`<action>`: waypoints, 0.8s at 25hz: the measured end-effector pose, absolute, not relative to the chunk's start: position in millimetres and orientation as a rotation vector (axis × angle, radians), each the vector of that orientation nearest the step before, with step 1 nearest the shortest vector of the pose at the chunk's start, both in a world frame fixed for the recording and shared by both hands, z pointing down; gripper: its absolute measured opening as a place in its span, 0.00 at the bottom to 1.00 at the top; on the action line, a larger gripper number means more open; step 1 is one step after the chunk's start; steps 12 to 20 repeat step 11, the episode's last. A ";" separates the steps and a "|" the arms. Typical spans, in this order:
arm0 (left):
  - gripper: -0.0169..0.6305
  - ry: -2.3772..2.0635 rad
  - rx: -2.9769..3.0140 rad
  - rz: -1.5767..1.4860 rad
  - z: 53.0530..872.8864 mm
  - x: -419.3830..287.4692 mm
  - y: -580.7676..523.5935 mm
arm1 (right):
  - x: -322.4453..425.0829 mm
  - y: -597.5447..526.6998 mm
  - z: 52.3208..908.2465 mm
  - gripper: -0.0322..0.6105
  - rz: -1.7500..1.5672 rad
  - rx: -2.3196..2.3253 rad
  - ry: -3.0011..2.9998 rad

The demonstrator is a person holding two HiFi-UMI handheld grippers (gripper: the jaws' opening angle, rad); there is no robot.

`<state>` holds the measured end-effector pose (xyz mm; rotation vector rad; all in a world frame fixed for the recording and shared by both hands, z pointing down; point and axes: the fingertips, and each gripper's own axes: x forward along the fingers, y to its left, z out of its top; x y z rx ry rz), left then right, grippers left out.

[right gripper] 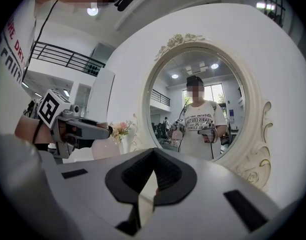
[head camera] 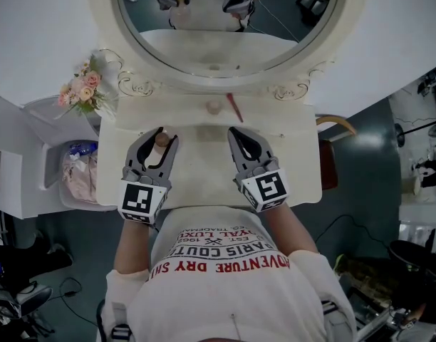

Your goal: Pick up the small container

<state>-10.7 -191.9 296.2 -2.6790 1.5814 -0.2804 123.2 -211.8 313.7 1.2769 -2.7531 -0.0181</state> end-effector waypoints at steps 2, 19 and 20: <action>0.25 1.580 -2.688 -0.278 297.3 -9.7 -192.4 | 123.7 -211.9 313.9 0.05 -0.020 1.274 -2.754; 0.25 1.558 -2.699 -0.283 297.8 -5.4 -194.4 | 123.5 -211.6 314.9 0.05 -0.026 1.275 -2.739; 0.25 1.558 -2.699 -0.283 297.8 -5.4 -194.4 | 123.5 -211.6 314.9 0.05 -0.026 1.275 -2.739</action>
